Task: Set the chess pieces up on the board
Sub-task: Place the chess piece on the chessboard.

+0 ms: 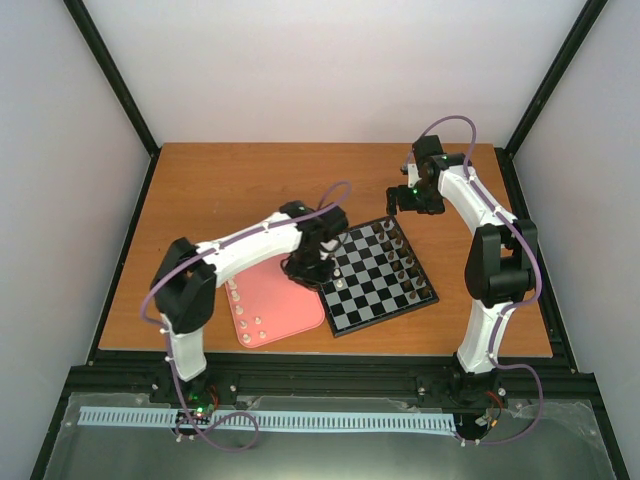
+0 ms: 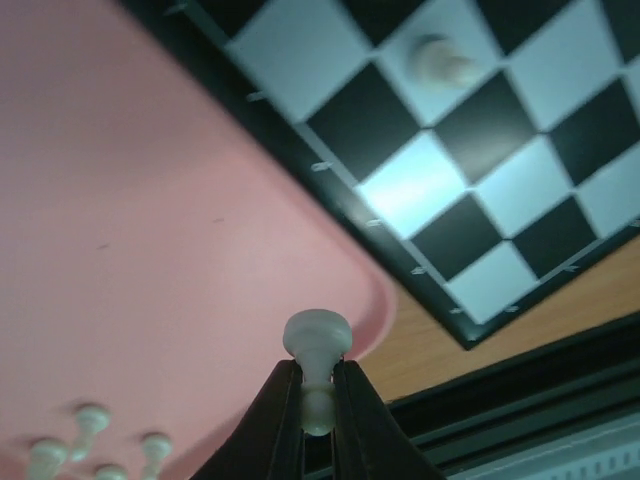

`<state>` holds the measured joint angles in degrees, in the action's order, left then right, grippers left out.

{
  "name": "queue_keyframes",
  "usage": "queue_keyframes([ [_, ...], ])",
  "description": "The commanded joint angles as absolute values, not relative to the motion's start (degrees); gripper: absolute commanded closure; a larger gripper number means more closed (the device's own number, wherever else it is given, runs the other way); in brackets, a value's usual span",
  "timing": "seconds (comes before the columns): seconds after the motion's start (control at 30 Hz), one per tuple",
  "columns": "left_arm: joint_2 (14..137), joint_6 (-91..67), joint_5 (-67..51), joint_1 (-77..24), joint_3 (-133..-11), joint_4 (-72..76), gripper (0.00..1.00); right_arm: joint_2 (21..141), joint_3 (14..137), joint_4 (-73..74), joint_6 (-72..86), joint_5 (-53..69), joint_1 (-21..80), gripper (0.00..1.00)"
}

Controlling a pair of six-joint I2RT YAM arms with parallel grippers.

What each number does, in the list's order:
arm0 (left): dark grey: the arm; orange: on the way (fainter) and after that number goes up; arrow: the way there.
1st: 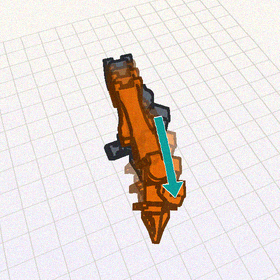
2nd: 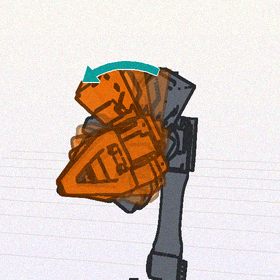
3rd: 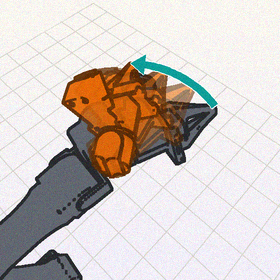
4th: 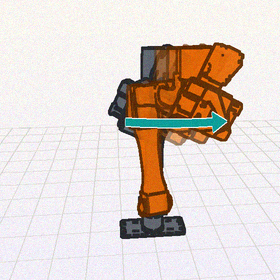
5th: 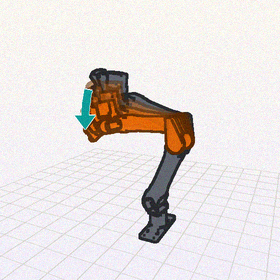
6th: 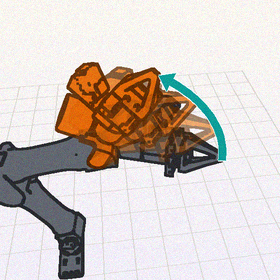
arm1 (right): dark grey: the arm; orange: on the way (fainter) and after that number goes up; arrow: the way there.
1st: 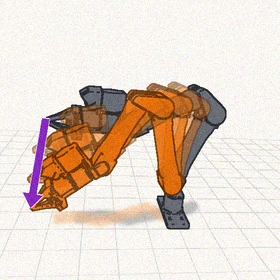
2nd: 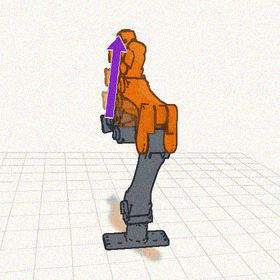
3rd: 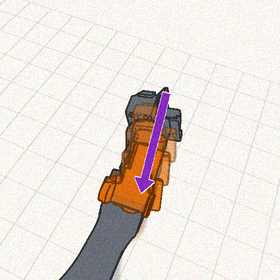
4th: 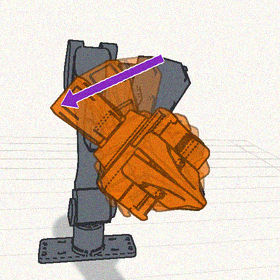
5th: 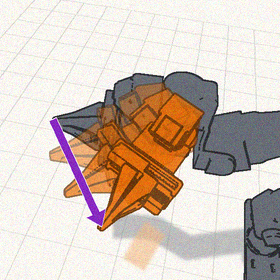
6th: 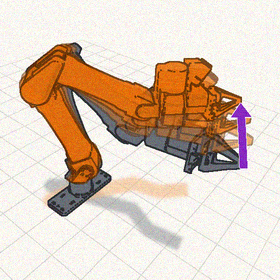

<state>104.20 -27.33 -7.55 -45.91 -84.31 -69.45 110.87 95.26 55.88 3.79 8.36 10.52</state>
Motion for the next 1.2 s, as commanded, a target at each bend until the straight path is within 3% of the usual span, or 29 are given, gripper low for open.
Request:
queue_keyframes([
  [0.0,109.87,-25.09,-9.02,-50.18,-93.36,-74.23,0.99,109.89,95.02,55.74,3.07,7.92,10.14,0.0],
  [0.43,123.17,-22.66,-7.96,-53.41,-105.0,-73.51,0.99,109.31,94.53,55.44,2.9,7.9,10.11,0.0],
  [1.17,129.29,-21.21,-9.85,-53.44,-107.58,-71.91,0.99,109.43,93.87,55.08,2.9,8.06,10.11,0.0],
])
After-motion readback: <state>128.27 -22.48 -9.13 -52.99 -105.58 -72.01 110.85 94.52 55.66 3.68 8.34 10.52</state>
